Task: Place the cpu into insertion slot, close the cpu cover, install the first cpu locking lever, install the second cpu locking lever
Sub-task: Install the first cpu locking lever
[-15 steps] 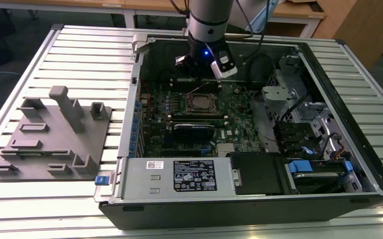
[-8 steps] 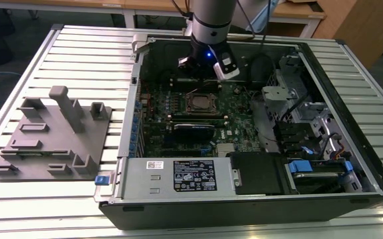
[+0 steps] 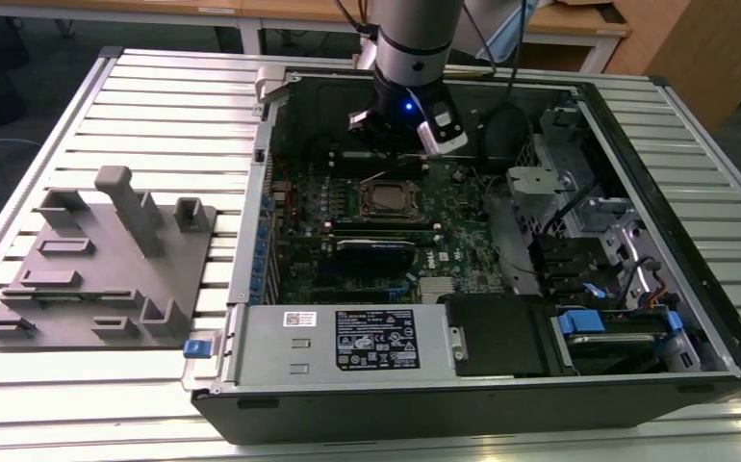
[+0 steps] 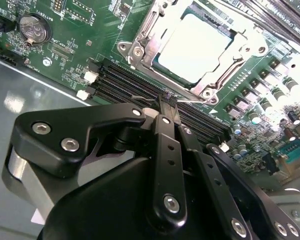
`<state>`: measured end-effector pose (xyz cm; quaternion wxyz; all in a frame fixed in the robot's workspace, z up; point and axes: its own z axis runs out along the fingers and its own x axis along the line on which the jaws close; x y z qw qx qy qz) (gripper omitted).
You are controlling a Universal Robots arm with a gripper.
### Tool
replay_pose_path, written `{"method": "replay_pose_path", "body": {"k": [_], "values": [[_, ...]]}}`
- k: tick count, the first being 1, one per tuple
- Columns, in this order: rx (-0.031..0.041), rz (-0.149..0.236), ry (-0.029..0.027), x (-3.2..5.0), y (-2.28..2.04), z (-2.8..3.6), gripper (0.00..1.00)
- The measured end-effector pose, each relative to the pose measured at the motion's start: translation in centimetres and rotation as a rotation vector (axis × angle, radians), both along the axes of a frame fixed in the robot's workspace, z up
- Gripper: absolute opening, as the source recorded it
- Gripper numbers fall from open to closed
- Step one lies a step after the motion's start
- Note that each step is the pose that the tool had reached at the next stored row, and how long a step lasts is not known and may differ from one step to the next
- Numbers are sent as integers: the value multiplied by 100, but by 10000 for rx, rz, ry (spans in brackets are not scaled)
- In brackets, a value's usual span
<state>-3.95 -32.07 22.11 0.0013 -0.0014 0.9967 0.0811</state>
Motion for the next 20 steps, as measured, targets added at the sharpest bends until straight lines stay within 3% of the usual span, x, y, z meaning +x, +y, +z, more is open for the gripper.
{"method": "replay_pose_path", "body": {"k": [2, 5, 14, 18, 20], "values": [[2, -41, -54, -2, 1, -17, 10], [1, -293, -84, -5, 0, -58, 10], [-9, -1756, -122, -7, 1, -92, 10], [-2, -2012, -182, -38, 11, -96, 10], [0, -2061, -245, -58, 15, -98, 10]]}}
